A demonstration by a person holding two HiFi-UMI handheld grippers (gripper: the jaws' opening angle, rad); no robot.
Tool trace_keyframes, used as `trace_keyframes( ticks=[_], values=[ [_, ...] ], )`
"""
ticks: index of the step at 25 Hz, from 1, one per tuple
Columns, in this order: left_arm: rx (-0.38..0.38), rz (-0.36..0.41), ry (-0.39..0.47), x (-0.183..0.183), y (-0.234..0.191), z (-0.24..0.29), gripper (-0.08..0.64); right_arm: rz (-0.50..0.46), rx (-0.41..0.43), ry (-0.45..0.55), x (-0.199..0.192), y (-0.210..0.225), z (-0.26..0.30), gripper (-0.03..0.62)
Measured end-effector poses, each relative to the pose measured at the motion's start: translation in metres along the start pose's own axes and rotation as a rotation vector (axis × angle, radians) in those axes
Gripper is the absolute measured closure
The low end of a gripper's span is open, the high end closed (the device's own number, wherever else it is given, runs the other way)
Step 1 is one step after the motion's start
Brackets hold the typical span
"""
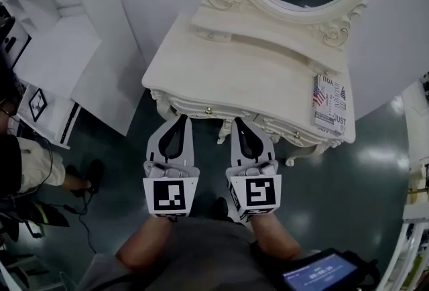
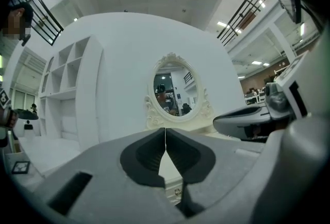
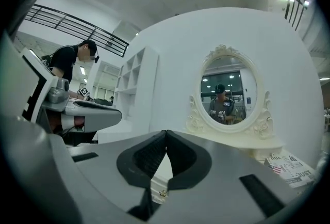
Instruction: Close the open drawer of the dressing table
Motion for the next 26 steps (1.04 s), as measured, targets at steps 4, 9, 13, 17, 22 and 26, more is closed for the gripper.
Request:
trace_keyframes(
  ticks=[4, 9, 13, 17, 22, 26],
  values=[
    [0.021, 0.013, 0.023, 0.007, 0.005, -0.014, 0.543, -0.015, 0.016, 0.032, 0.010, 0.001, -0.013, 0.578],
    [0.033, 0.030, 0.037, 0.010, 0.013, -0.024, 0.543, -0.024, 0.032, 0.055, 0.011, -0.001, -0.024, 0.578],
    [0.042, 0.034, 0.039, 0.013, 0.018, -0.033, 0.543, -0.025, 0.045, 0.055, 0.010, -0.004, -0.032, 0.578],
    [0.054, 0.047, 0.047, 0.016, 0.021, -0.040, 0.543, -0.026, 0.057, 0.058, 0.011, -0.005, -0.037, 0.578],
    [0.071, 0.034, 0.039, 0.017, 0.024, -0.046, 0.543, -0.031, 0.068, 0.059, 0.012, -0.006, -0.043, 0.578],
    [0.074, 0.029, 0.040, 0.017, 0.028, -0.049, 0.543, -0.037, 0.068, 0.068, 0.011, -0.005, -0.046, 0.578]
  ],
)
Point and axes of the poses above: the fingertips, and each gripper's own axes: z forward along the fingers, y to its right, x out of its top, the point moved 6 cm from there along -z, backward along the fingers, and after that the axes turned 11 degrees about x, right-handed, at the moved point
